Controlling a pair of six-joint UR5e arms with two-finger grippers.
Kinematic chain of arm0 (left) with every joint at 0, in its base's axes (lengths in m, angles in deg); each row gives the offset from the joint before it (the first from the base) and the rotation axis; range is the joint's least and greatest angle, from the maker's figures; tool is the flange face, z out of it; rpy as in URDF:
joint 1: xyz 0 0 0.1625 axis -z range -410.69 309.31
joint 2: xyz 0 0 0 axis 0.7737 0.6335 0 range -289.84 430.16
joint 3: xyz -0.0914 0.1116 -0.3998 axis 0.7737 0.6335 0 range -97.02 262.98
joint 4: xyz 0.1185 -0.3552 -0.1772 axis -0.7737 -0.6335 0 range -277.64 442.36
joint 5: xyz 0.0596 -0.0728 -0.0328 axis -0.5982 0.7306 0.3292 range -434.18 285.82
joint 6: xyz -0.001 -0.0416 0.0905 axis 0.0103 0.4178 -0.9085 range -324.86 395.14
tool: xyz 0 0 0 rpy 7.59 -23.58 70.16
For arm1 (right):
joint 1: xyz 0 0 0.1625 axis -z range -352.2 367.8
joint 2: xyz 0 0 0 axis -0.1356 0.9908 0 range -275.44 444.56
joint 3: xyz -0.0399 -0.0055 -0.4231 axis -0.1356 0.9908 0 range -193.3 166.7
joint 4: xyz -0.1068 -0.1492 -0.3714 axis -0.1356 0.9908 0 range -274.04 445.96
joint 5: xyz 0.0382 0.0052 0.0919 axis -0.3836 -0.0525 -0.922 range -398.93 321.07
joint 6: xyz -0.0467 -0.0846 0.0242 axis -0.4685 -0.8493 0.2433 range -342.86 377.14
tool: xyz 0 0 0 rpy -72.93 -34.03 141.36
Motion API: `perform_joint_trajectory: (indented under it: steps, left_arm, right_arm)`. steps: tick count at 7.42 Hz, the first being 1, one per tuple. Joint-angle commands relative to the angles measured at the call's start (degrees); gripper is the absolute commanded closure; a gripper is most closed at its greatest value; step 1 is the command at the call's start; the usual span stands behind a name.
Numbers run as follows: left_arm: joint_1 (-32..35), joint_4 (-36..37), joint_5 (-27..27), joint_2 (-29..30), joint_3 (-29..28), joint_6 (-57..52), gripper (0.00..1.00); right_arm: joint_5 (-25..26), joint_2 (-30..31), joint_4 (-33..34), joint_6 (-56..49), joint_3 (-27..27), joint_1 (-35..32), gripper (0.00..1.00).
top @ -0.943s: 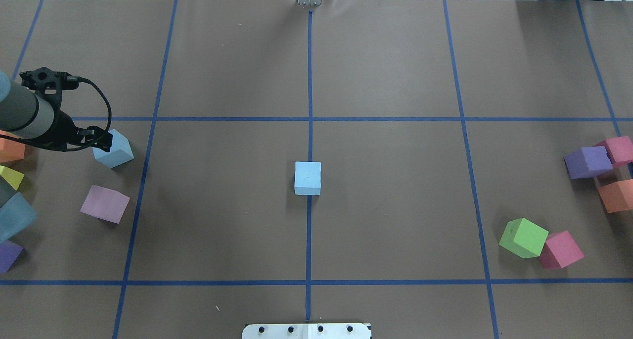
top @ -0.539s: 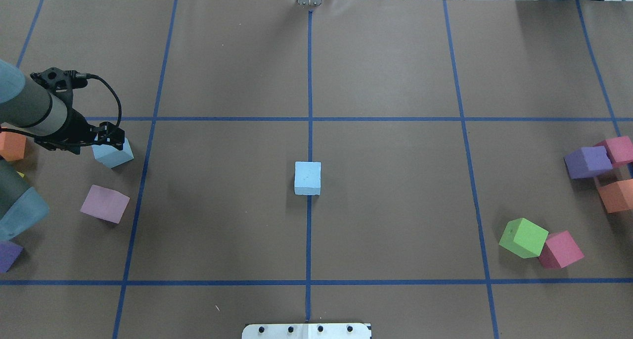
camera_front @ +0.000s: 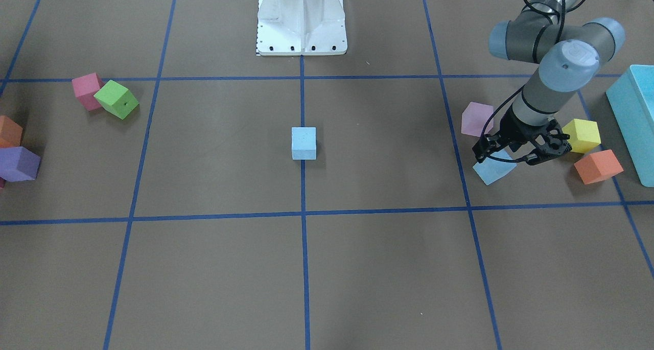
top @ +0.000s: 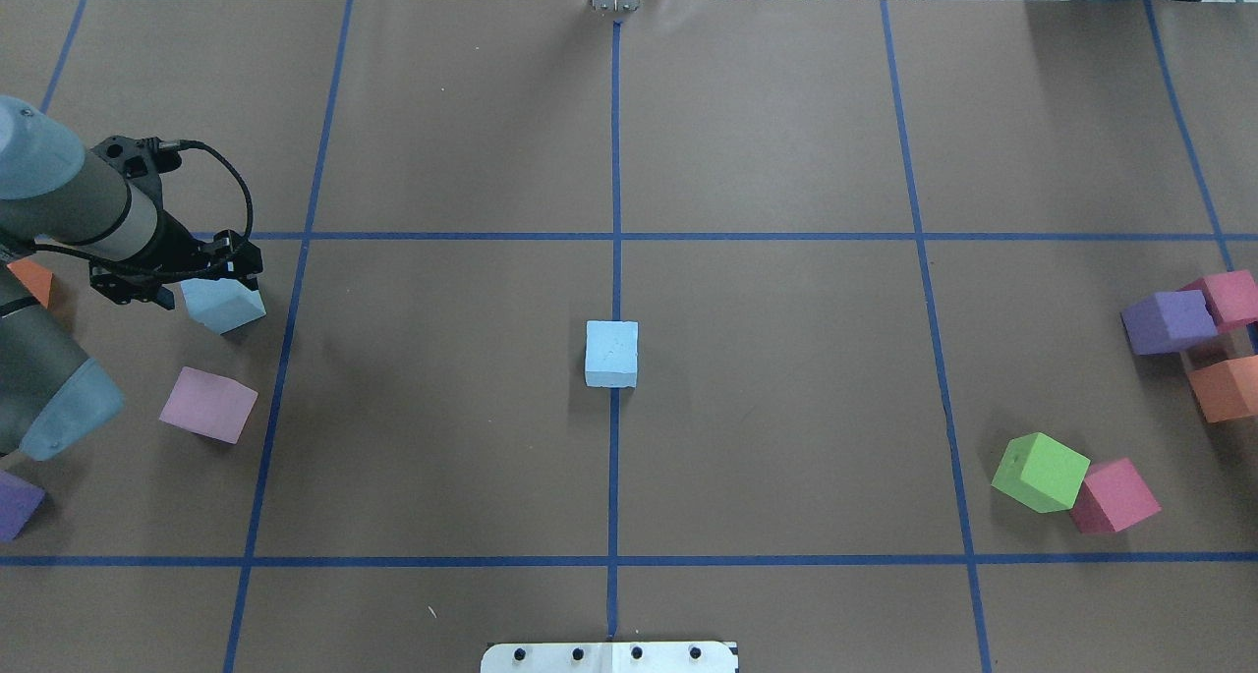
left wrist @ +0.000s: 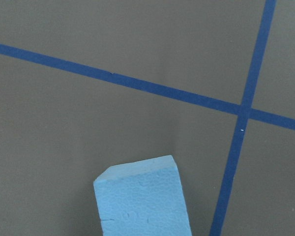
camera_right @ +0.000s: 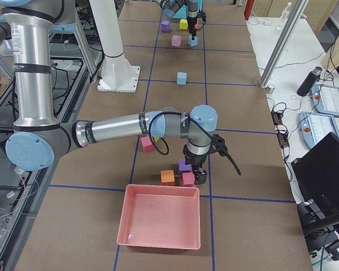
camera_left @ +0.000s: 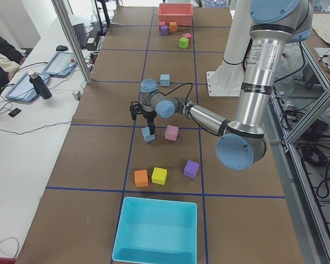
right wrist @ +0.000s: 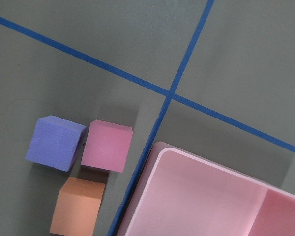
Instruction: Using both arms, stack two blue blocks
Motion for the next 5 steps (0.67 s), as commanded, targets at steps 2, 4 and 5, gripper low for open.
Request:
perform_joint_trajectory:
  steps: [2, 4, 5]
  left_arm:
    - [-0.15, -6.03, 0.01, 0.11, -5.06, 0.14, 0.02]
    - [-0.15, -11.87, 0.09, 1.6, -9.92, 0.22, 0.02]
    - [-0.23, -11.87, 1.05, 1.7, -9.92, 0.31, 0.02]
  right_arm:
    - [0.0, -0.04, 0.0, 0.03, 0.02, 0.0, 0.0]
    - [0.0, -0.04, 0.0, -0.06, -0.06, 0.0, 0.0]
    - [0.0, 0.05, -0.09, -0.14, -0.06, 0.0, 0.0]
